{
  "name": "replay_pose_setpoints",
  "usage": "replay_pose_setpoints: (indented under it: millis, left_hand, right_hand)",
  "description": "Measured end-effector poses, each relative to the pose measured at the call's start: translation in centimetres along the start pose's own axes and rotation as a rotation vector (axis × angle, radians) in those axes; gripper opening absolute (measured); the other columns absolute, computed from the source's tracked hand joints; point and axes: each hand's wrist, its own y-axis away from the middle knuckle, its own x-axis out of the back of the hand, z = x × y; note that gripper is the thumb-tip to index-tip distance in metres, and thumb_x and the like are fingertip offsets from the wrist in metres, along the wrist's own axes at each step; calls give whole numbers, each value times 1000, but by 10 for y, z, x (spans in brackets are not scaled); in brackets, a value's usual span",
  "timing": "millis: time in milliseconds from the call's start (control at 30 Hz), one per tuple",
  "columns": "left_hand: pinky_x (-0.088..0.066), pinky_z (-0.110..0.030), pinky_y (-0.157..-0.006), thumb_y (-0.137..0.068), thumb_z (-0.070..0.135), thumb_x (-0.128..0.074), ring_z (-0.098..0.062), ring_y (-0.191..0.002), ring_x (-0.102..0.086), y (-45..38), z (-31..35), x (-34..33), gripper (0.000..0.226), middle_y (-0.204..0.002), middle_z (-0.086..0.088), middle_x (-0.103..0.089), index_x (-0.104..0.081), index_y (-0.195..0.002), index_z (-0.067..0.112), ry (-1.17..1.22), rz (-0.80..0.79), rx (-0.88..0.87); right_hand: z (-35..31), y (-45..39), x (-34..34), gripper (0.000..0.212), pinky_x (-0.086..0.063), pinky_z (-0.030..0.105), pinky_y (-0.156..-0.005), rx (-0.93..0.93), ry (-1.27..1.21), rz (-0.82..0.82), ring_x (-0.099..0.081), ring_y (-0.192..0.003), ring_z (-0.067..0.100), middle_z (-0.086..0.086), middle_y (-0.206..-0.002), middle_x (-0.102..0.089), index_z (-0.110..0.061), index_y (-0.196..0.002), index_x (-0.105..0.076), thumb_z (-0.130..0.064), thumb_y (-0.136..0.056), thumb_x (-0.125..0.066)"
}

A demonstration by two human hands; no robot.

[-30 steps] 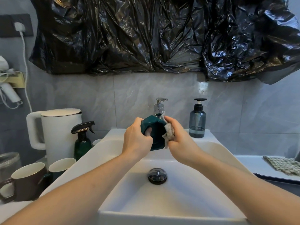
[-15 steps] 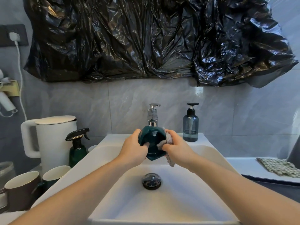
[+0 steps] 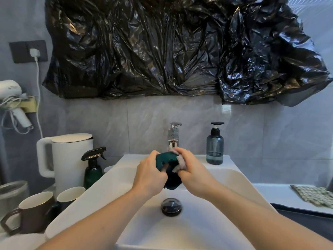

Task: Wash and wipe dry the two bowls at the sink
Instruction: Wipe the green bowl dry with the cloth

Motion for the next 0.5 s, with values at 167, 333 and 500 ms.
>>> replay_pose_setpoints:
  millis: [167,333,500]
  left_hand:
    - [-60,-50,-70,-88,18,-69,-26,-83,-65,0,-3,1,16,-86,5,-70,-60,-97,28,33,17,-20]
    - [-56,-47,-72,-90,18,-69,-27,-82,-63,-12,1,6,15,-83,4,-70,-58,-95,27,35,24,-52]
    - [-54,-37,-68,-91,18,-71,-23,-82,-64,-27,11,1,17,-86,7,-71,-58,-97,27,43,8,-125]
  right_hand:
    - [7,3,1,64,-44,15,-83,-106,-107,-82,-59,-106,4,-13,-116,-63,-36,-137,-45,7,-91,-48]
    - [-5,-2,1,68,-36,13,-107,73,-84,61,-47,-130,-2,-16,-141,-47,-36,-146,-43,5,-92,-51]
    - [13,-5,8,63,-46,19,-79,-69,-192,55,-58,-90,-4,-14,-106,-62,-37,-142,-46,4,-95,-48]
